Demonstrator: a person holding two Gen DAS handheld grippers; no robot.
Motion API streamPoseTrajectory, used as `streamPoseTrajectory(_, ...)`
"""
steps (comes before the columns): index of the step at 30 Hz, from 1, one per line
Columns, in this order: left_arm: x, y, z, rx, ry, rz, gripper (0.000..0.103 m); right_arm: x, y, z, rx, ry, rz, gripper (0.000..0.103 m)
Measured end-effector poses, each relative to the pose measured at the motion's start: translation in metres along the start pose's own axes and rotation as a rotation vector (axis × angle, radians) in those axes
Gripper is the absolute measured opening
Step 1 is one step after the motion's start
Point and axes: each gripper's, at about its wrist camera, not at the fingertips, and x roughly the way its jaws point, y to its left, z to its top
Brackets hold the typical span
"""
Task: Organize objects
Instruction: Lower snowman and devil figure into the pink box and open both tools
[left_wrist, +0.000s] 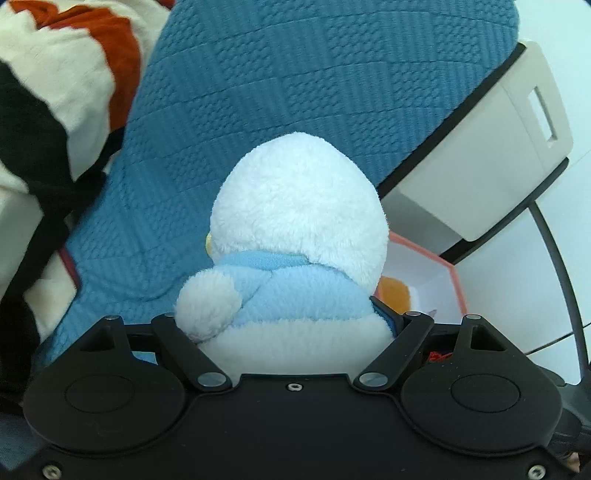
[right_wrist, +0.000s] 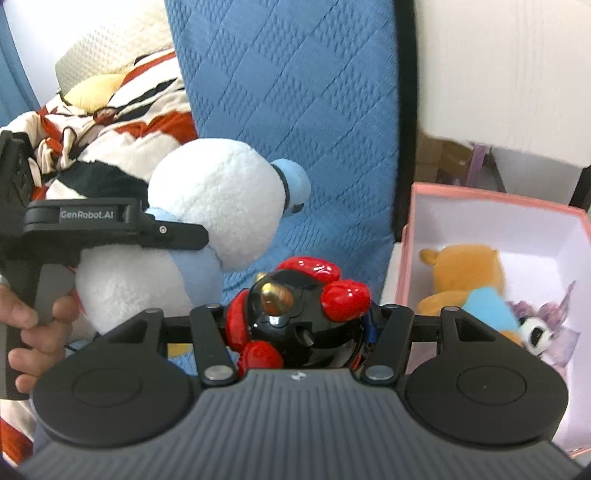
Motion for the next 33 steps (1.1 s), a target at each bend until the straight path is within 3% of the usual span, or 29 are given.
streamPoseTrajectory(5,-0.002,-0.034,0.010,0.049,-0.015,-0.020,0.081,-0.023,-0.021,0.009,0.037,-0.034,-0.003,0.060)
streamPoseTrajectory(17,0.017,-0.122,0.019,0.140,-0.023,-0.088,0.081,-0.063,-0.076,0.004,0.074,-0.098,-0.106,0.060)
streamPoseTrajectory(23,0.043,-0.162,0.006,0.166,0.018,-0.147,0.081,-0.073,-0.107,-0.019,0.142,-0.114,-0.145,0.060)
streamPoseTrajectory(33,0.083,-0.217,-0.026,0.246,0.039,-0.145,0.081,-0.080,-0.168,-0.072,0.251,-0.103,-0.203,0.060)
